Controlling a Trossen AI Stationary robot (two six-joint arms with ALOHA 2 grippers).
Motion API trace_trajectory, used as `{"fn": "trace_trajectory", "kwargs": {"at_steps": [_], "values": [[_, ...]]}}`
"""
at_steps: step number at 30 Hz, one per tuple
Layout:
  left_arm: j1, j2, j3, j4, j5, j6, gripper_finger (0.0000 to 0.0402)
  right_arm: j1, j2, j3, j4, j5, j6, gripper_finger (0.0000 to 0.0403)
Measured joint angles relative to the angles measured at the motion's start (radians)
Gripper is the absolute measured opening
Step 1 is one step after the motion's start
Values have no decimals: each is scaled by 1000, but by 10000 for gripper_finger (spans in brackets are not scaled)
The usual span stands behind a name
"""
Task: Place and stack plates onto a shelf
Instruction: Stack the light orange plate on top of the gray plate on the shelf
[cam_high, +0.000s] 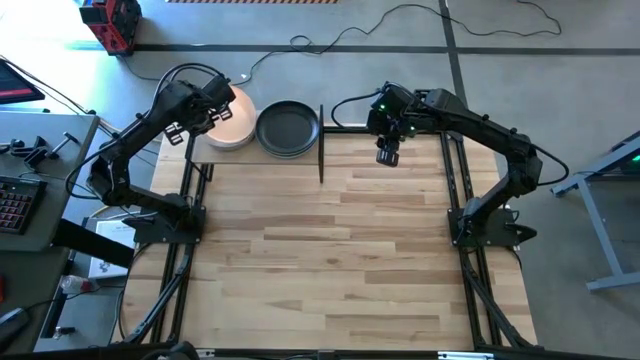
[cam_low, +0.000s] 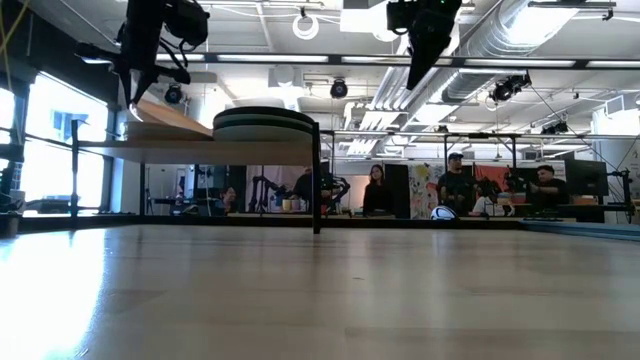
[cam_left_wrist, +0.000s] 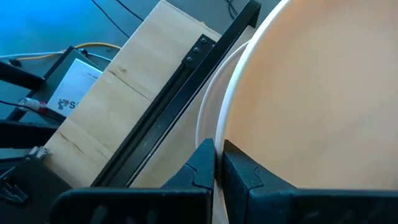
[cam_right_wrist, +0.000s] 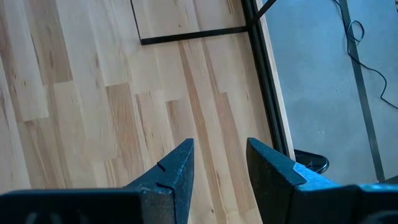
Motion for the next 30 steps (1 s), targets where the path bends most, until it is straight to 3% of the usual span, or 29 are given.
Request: {"fn": "trace_trajectory", "kwargs": {"at_steps": [14,22,30], "values": [[0,0,0,-13,75,74,54,0,0,0,0,0,0,126],[0,1,0,-44,96,112,56,0,0,0,0,0,2,126],[5,22,0,30,118,205,56,0,0,0,-18,-1,4,126]]}}
